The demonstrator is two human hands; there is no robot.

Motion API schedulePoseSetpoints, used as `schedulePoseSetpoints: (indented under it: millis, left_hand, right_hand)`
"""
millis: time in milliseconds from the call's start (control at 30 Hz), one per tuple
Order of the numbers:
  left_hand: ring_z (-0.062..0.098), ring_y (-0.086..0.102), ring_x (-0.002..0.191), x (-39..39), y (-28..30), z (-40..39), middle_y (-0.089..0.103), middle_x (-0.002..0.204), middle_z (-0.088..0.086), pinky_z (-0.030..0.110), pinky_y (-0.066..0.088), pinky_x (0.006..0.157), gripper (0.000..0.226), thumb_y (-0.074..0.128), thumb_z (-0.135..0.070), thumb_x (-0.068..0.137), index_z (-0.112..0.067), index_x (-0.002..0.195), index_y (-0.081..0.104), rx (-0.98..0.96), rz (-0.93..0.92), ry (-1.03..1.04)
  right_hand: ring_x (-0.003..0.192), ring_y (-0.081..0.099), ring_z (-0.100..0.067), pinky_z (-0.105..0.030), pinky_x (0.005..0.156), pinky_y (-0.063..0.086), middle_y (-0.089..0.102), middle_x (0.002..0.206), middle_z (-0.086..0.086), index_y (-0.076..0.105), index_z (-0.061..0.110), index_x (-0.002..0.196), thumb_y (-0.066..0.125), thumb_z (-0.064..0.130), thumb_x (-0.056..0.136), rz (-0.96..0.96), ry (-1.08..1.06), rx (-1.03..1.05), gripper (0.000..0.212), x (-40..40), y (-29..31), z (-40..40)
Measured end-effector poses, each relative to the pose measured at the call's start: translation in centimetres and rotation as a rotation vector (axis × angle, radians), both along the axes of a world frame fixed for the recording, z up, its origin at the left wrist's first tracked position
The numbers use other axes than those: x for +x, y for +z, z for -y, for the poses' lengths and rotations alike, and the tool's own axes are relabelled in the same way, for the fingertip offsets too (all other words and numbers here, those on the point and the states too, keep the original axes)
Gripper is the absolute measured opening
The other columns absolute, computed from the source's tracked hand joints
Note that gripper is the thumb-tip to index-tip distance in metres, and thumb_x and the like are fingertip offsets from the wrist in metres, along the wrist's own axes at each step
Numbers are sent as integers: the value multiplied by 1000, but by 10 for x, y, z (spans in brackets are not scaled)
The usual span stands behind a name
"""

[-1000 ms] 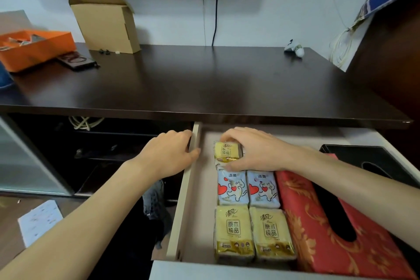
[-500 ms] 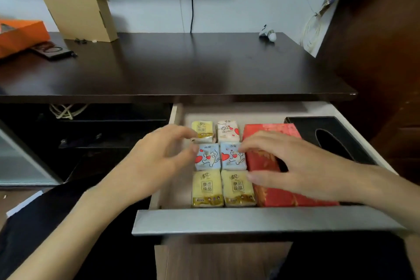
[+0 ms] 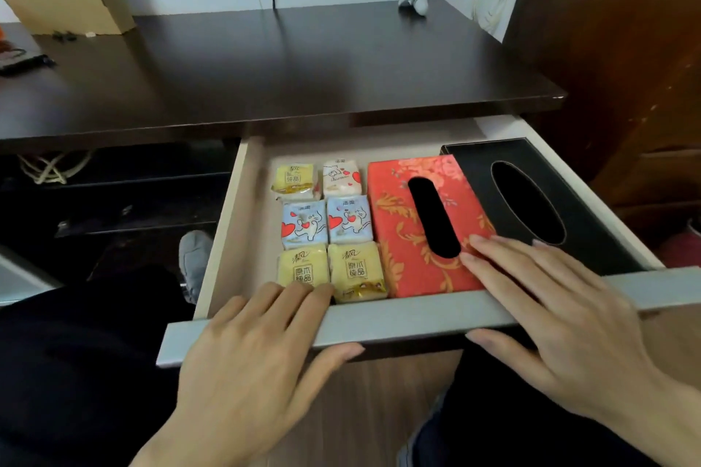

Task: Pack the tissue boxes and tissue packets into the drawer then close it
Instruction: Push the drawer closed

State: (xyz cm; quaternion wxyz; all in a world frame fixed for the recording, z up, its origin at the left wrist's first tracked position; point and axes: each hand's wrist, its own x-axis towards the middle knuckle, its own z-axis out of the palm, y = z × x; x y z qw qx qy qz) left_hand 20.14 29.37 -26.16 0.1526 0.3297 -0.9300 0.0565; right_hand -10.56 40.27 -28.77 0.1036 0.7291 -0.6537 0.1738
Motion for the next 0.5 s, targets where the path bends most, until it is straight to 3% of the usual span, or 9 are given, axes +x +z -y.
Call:
schedulePoseSetpoints:
  millis: [33, 200, 367, 500]
  left_hand:
    - [23, 65, 80, -1, 0, 4, 69, 96, -3, 38, 50, 58, 61, 33, -63, 99, -16, 113, 69, 3, -5, 6]
    - [20, 61, 76, -13, 4, 31, 66, 91, -5, 38, 48, 58, 56, 31, -63, 99, -19, 108, 66, 14, -38, 16]
    - [22, 64, 81, -30, 1, 72, 69, 92, -2, 40, 49, 63, 56, 33, -63, 97, -19, 107, 66, -26, -48, 49]
    - [21, 63, 78, -42, -5, 109, 70, 90, -2, 32, 42, 60, 57, 35, -63, 96, -18, 105, 68, -105, -96, 62]
  right_hand:
    - [135, 60, -28, -48, 103, 52, 59, 150, -9, 64, 10, 143, 46, 62, 101, -105, -18, -116, 69, 6, 1, -24]
    - [137, 58, -23, -40, 97, 53, 60, 151, -5, 63, 13, 144, 44, 63, 102, -70, -33, -66, 69, 5, 15, 29]
    - [134, 59, -24, -43, 94, 57, 63, 147, -5, 65, 12, 141, 43, 62, 101, -51, -45, -136, 67, -10, 13, 75]
    - [132, 59, -23, -41, 89, 55, 64, 146, -3, 64, 14, 141, 43, 61, 101, -57, -47, -127, 66, -21, 14, 108]
